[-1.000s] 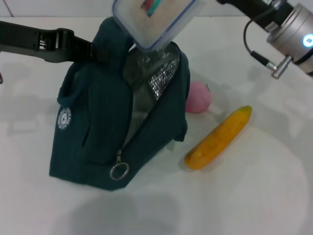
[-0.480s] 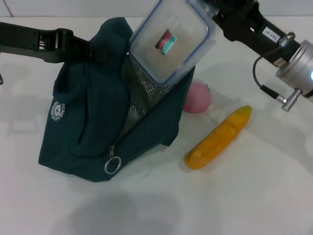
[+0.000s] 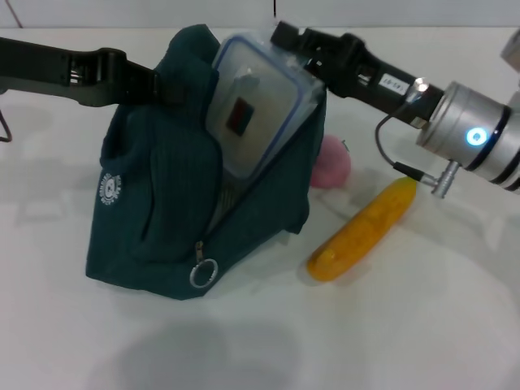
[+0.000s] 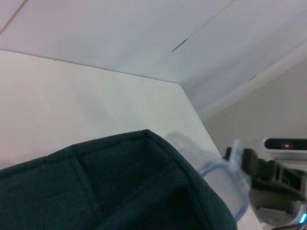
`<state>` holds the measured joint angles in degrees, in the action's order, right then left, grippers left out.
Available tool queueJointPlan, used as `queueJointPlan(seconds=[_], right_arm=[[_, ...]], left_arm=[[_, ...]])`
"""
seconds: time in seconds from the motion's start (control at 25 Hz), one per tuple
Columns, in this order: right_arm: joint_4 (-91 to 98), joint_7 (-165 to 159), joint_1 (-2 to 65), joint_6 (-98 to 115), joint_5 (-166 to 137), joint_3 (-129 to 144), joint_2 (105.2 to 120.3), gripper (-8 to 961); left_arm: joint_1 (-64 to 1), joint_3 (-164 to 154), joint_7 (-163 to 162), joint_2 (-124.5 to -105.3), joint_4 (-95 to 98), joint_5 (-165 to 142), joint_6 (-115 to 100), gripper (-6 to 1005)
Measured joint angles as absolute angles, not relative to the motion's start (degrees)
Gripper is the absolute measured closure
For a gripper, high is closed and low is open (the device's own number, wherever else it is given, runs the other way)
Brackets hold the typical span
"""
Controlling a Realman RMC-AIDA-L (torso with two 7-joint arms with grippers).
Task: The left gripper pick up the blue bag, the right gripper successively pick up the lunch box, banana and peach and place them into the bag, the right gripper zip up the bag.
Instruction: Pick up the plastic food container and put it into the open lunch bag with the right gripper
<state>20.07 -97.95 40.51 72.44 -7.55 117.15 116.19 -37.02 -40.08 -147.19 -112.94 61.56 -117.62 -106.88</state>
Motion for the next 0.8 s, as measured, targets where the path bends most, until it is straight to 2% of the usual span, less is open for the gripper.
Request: queueJointPlan(seconds=[0.36, 0.72, 0.8], right_arm=[[24.3, -97.5, 41.8, 62.1, -7.6, 122.3, 116.19, 811], [25.9, -92.2, 41.8, 62.3, -7.2, 123.2, 116.19, 805], [25.9, -92.0, 41.3, 62.4, -7.1, 123.0, 116.19, 768]], left_arm=[[-37.2, -40.3, -146.8, -112.69, 59.7, -116.5, -106.9, 958], [-37.0, -40.1, -146.7, -112.60, 59.7, -116.4, -107.0, 959], [-36.9, -40.1, -146.7, -112.56, 59.7, -116.4, -107.0, 959]])
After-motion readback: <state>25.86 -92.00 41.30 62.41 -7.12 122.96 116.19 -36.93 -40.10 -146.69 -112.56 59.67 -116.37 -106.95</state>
